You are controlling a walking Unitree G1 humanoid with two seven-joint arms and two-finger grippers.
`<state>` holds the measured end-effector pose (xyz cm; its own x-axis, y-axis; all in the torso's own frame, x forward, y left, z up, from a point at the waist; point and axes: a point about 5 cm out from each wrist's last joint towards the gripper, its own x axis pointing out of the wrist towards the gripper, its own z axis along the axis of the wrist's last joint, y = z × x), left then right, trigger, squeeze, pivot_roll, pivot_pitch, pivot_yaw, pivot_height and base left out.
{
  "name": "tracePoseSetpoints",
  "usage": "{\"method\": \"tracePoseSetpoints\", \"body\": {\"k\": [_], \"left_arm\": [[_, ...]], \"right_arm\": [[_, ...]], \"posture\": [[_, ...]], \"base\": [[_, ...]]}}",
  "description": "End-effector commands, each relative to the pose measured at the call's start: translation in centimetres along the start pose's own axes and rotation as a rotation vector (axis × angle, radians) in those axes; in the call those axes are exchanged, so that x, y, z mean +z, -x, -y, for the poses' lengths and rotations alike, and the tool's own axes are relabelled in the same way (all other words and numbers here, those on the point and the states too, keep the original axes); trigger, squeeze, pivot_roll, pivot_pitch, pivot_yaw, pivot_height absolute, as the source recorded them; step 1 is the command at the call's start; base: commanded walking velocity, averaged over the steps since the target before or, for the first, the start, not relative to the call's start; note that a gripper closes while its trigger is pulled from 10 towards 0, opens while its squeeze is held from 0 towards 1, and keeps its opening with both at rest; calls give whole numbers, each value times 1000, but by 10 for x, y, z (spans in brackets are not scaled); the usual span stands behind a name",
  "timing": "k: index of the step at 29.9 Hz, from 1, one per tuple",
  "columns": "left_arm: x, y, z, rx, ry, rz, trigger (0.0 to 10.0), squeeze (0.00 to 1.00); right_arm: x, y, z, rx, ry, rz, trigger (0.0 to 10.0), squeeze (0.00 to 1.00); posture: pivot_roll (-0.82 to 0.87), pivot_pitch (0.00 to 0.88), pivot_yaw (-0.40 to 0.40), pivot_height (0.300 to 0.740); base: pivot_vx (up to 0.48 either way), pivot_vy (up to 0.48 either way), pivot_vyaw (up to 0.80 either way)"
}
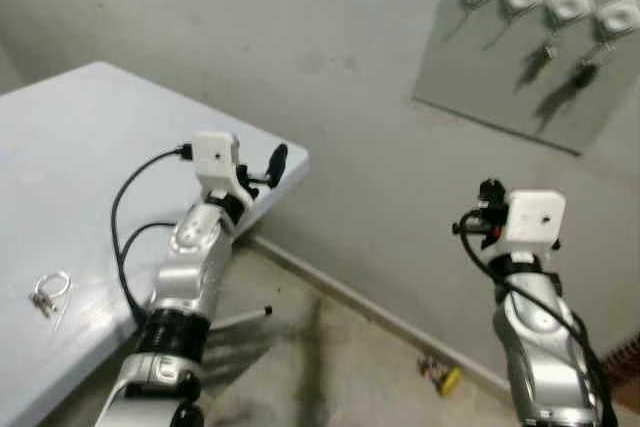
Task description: Hang keys on a hook
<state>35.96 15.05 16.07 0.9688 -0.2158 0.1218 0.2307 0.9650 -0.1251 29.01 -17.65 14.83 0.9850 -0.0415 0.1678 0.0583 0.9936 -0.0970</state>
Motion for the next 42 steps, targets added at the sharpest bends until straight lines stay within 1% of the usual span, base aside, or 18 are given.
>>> {"method": "tracePoseSetpoints", "body": {"k": [1, 27, 30, 32, 36, 37, 38, 41, 42], "left_arm": [[2, -4, 12, -37, 8, 2, 10000, 0], [1, -3, 12, -25, 16, 3, 10000, 0], [2, -3, 12, -16, 11, 8, 10000, 0], [4, -3, 13, -6, 0, 35, 10000, 0], [6, -4, 17, -20, -2, 37, 10000, 0], [10, -5, 21, -46, -48, 54, 10000, 0], [12, -5, 24, -58, -66, 64, 10000, 0], [18, -8, 35, -96, -51, 78, 10000, 0], [18, -8, 35, -96, -51, 78, 10000, 0]], "right_arm": [[4, 0, 9, -24, 11, 13, 10000, 0], [4, 1, 8, -4, 18, 13, 10000, 0], [4, 0, 8, -1, 19, 14, 10000, 0], [5, 0, 8, 2, 20, 14, 10000, 0], [4, 1, 7, 14, 18, 11, 10000, 0], [4, 1, 5, 30, 16, 10, 10000, 0], [5, 1, 5, 36, 20, 11, 10000, 0], [6, -1, 1, 85, 11, 21, 10000, 0], [6, -1, 1, 85, 11, 21, 10000, 0]], "posture": [[3, 49, -35, 740], [3, 53, -42, 740], [1, 53, -42, 740], [1, 53, -43, 740], [1, 54, -43, 740], [1, 54, -43, 740], [1, 54, -43, 740], [2, 52, -45, 740], [2, 52, -45, 740]], "base": [[398, 0, 0], [378, 0, 0], [189, 0, 0], [0, 0, 0], [0, 0, 0], [0, 0, 0], [0, 0, 0], [0, 0, 0], [0, 0, 0]]}}
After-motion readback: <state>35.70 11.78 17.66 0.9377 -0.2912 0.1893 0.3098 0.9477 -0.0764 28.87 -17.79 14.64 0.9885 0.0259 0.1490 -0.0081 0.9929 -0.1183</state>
